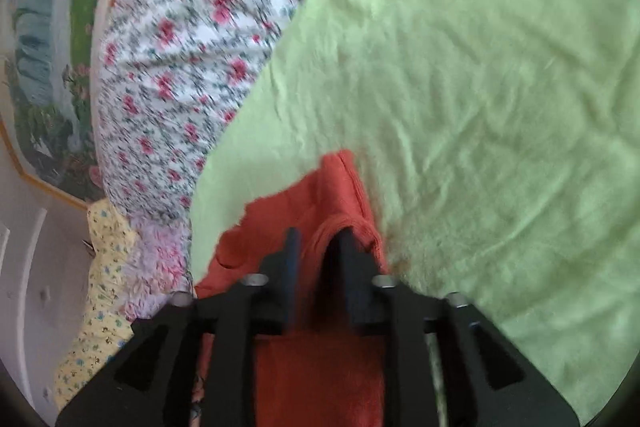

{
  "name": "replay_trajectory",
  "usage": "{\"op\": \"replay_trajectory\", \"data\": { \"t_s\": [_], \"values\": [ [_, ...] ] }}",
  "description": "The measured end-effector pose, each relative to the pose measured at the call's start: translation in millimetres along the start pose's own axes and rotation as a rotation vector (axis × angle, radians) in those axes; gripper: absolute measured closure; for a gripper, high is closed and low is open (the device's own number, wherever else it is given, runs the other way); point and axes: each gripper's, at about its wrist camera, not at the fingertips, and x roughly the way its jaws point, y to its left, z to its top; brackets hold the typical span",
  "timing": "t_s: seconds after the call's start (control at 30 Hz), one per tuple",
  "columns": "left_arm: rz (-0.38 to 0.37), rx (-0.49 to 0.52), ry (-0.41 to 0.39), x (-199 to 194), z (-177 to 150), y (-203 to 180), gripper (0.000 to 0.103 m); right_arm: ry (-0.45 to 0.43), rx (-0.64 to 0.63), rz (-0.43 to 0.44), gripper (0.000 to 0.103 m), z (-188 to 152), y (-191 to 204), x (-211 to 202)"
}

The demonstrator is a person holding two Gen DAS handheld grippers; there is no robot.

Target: Fold small clothes

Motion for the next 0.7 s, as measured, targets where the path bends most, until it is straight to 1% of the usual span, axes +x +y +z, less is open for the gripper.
{"op": "replay_trajectory", "data": {
  "t_s": [0.03, 0.07, 0.1, 0.13, 0.17, 0.2, 0.23, 0.27, 0.3, 0.33, 0.37, 0.4, 0.43, 0.47, 0.5, 0.6, 0.63, 0.67, 0.7],
  "values": [
    [-0.01, 0.058, 0.013, -7, -9, -13, 0.071, -0.045, -0.038, -0.004, 0.037, -4, 9, -14],
    [-0.016, 0.141, 0.04, -11, -21, -31, 0.069, -0.051, -0.083, 0.008, 0.037, -10, 19, -17],
    [-0.023, 0.186, 0.06, -12, -29, -41, 0.066, -0.025, -0.155, 0.028, 0.037, -19, 35, -18],
    [-0.04, 0.244, 0.093, -10, -41, -56, 0.064, 0.018, -0.229, 0.047, 0.037, -30, 50, -16],
    [-0.069, 0.313, 0.148, -3, -56, -76, 0.063, 0.091, -0.323, 0.074, 0.037, -47, 69, -8],
    [-0.079, 0.347, 0.177, 3, -64, -86, 0.063, 0.17, -0.403, 0.088, 0.037, -63, 84, 3],
    [-0.081, 0.396, 0.215, 12, -75, -100, 0.061, 0.261, -0.481, 0.089, 0.038, -82, 98, 18],
    [-0.062, 0.456, 0.248, 23, -84, -115, 0.059, 0.371, -0.559, 0.075, 0.039, -104, 111, 38],
    [-0.016, 0.521, 0.262, 34, -90, -127, 0.054, 0.438, -0.607, 0.056, 0.039, -117, 118, 52],
    [0.007, 0.559, 0.264, 38, -93, -133, 0.051, 0.495, -0.656, 0.031, 0.039, -129, 121, 65],
    [0.024, 0.606, 0.268, 45, -92, -141, 0.05, 0.545, -0.716, -0.015, 0.039, -137, 124, 81],
    [0.026, 0.625, 0.279, 51, -87, -143, 0.049, 0.552, -0.752, -0.056, 0.039, -137, 125, 90],
    [0.03, 0.632, 0.296, 59, -79, -144, 0.049, 0.546, -0.755, -0.067, 0.04, -132, 124, 96],
    [0.036, 0.63, 0.306, 66, -70, -143, 0.05, 0.527, -0.724, -0.062, 0.041, -118, 121, 101],
    [0.045, 0.63, 0.305, 72, -60, -141, 0.05, 0.499, -0.696, -0.078, 0.041, -104, 119, 105],
    [0.091, 0.636, 0.272, 91, -23, -136, 0.054, 0.351, -0.667, -0.209, 0.041, -60, 114, 115],
    [0.124, 0.635, 0.243, 96, -9, -136, 0.053, 0.278, -0.659, -0.268, 0.04, -45, 112, 116],
    [0.201, 0.626, 0.185, 101, 10, -133, 0.055, 0.198, -0.626, -0.319, 0.039, -27, 108, 116],
    [0.225, 0.611, 0.166, 104, 20, -129, 0.055, 0.148, -0.586, -0.332, 0.039, -15, 104, 115]
  ]
}}
